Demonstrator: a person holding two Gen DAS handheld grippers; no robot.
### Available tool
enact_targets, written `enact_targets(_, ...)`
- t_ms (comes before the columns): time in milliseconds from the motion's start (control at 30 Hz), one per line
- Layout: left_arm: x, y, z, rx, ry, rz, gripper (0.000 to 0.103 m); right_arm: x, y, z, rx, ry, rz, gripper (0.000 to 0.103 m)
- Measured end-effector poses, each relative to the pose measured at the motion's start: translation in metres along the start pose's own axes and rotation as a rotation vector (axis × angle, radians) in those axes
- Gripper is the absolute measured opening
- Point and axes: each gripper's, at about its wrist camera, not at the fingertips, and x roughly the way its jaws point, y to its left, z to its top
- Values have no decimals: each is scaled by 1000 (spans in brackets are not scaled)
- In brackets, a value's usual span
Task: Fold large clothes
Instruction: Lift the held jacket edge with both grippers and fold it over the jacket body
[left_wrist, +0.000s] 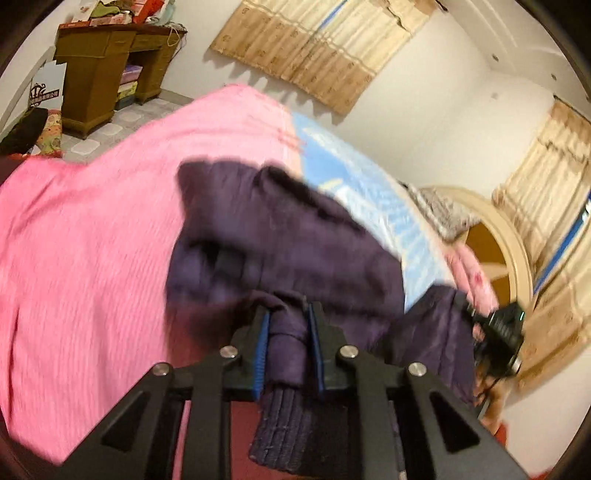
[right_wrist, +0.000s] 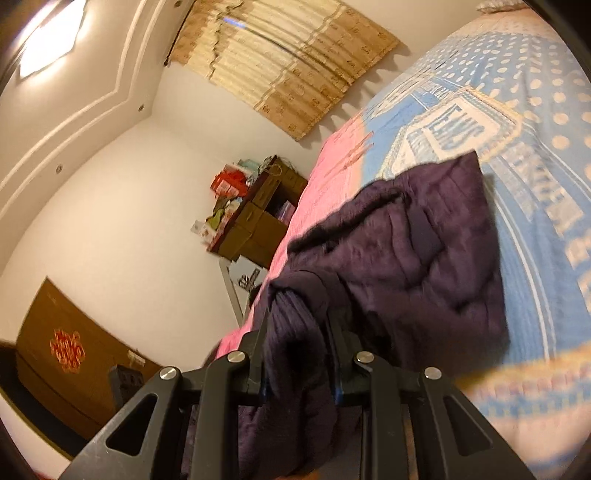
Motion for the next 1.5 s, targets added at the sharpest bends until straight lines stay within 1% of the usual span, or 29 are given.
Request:
enact_targets(67, 17, -7, 33, 8, -19, 54, 20, 17, -8, 26, 37, -35, -15, 24)
enact_targets(167, 65, 6, 85, -79, -11, 115, 19, 44, -34, 60, 119, -98, -104, 24)
enact_targets(200, 79, 15, 100, -104, -32, 157, 16, 54, -45, 68, 150, -107, -142, 24)
enact_targets(267, 98, 27, 121, -91, -72, 248, 16, 76, -70, 79, 205, -108, -239, 24)
enact_targets(333, 101, 37, 133, -72, -96, 302, 20, 94, -88, 79, 222, -88, -287, 25)
enact_targets(367, 97, 40, 133, -68, -110, 280, 32, 97, -92, 78, 224, -89, -281, 26)
enact_targets(400, 91, 44, 130, -55, -126, 241, 52, 98, -96, 77, 218, -99, -273, 28)
enact_targets(433, 89, 42, 122, -28, -145, 221, 64, 98, -96, 77, 210, -108, -266, 31)
enact_targets(467, 86, 42, 116, 4, -164, 221, 83, 97, -97, 77, 204, -117, -246, 33)
enact_targets(500, 85, 40, 105, 57, -183, 219, 90, 97, -97, 76, 203, -121, -235, 41)
enact_targets(533, 88, 41, 105, 92, -181, 212, 90, 95, -98, 77, 205, -125, -222, 52)
enact_targets(567, 93, 38, 99, 140, -163, 200, 90, 92, -98, 77, 219, -125, -193, 57)
enact_targets(600, 99, 34, 95, 179, -143, 192, 91, 89, -98, 78, 233, -127, -178, 67)
enact_targets(633, 108, 30, 92, 218, -125, 189, 91, 81, -98, 79, 251, -140, -150, 71)
enact_targets(733, 137, 12, 83, 334, -58, 181, 91, 55, -84, 75, 227, -183, -44, 73)
enact_targets(800, 157, -4, 77, 420, 1, 192, 91, 35, -73, 75, 168, -209, -10, 73)
enact_targets(867, 170, -18, 71, 486, 35, 196, 92, 12, -60, 76, 54, -232, -76, 74)
enact_targets(967, 182, -25, 65, 536, 57, 267, 96, -2, -46, 78, -130, -198, -205, 73)
enact_targets(1033, 187, -20, 64, 512, 69, 278, 92, 5, -40, 77, -258, -120, -279, 74)
enact_targets(1067, 187, -16, 64, 497, 67, 276, 84, 14, -39, 77, -311, -82, -309, 73)
enact_targets(1100, 187, -13, 64, 482, 62, 276, 72, 23, -37, 76, -363, -50, -338, 73)
enact_targets(1133, 185, -9, 63, 471, 56, 283, 65, 32, -38, 74, -412, -21, -353, 73)
enact_targets(1167, 183, -7, 63, 462, 48, 290, 47, 50, -38, 73, -481, 25, -376, 73)
enact_targets(1200, 174, -2, 65, 438, 30, 284, 34, 64, -38, 74, -517, 56, -395, 73)
enact_targets(1233, 168, 2, 66, 407, 20, 256, 31, 84, -39, 76, -549, 103, -394, 73)
enact_targets(1267, 159, 9, 71, 354, 2, 200, 26, 99, -42, 74, -568, 144, -382, 73)
enact_targets(1333, 138, 17, 79, 276, -52, 112, 24, 126, -42, 83, -590, 181, -366, 73)
enact_targets(1433, 121, 18, 81, 262, -141, 111, 24, 152, -48, 99, -545, 201, -345, 73)
enact_targets(1500, 126, 25, 81, 242, -133, 116, 25, 162, -57, 102, -495, 219, -327, 71)
